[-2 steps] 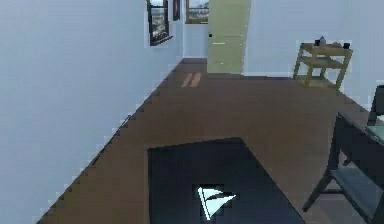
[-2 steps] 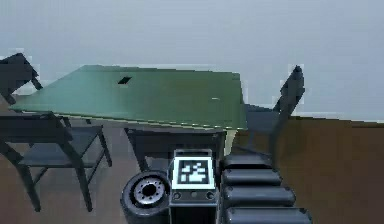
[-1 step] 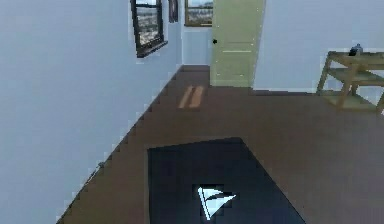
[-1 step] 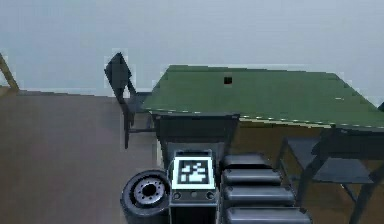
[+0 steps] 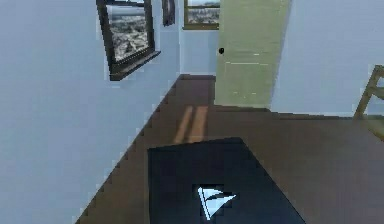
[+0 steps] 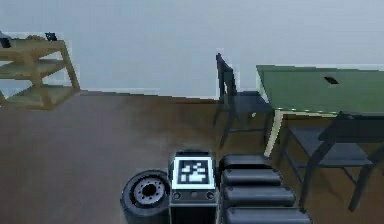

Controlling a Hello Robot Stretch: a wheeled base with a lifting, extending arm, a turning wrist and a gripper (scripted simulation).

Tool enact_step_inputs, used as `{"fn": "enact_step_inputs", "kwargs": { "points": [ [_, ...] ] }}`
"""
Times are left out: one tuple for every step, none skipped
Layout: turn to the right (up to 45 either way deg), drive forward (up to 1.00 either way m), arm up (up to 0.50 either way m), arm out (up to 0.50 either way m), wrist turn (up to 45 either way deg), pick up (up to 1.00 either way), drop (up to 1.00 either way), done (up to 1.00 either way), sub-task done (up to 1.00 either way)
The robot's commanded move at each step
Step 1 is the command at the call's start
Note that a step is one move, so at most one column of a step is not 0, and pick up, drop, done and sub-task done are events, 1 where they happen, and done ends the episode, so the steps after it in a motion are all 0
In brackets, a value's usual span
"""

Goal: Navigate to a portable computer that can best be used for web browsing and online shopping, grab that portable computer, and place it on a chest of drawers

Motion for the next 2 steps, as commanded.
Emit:
{"fn": "enact_step_inputs", "kwargs": {
  "points": [
    [3.0, 0.00, 0.00, 0.00, 0.0, 0.00, 0.00, 0.00, 0.00],
    [0.0, 1.00, 0.00, 0.00, 0.0, 0.00, 0.00, 0.00, 0.00]
  ]
}}
